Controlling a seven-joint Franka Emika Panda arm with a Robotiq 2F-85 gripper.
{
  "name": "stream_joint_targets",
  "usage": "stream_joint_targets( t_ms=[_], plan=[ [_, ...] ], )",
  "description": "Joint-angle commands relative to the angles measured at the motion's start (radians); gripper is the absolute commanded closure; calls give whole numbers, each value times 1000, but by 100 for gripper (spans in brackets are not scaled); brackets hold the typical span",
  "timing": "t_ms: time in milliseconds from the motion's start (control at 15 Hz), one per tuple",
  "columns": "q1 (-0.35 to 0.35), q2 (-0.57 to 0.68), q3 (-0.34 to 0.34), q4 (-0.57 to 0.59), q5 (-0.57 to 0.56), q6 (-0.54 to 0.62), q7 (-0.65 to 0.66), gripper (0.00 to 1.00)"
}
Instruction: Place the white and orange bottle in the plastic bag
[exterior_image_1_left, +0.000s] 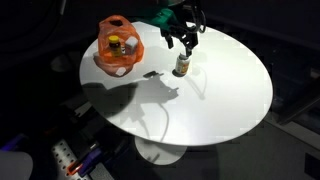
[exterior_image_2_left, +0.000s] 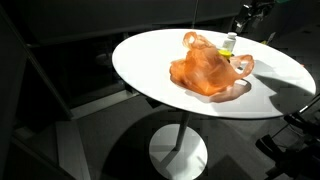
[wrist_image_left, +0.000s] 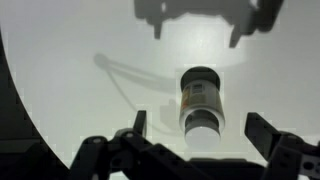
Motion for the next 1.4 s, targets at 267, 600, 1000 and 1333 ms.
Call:
stream_joint_targets(
  t_ms=[267,600,1000,1333],
  plan=[
    [6,146,-25,113,55,88,16,8],
    [8,189,-20,136,115,126,-1,10],
    [21,209,-32,156,113,148,5,53],
    [20,146,-19,111,114,172,-40,81]
  ],
)
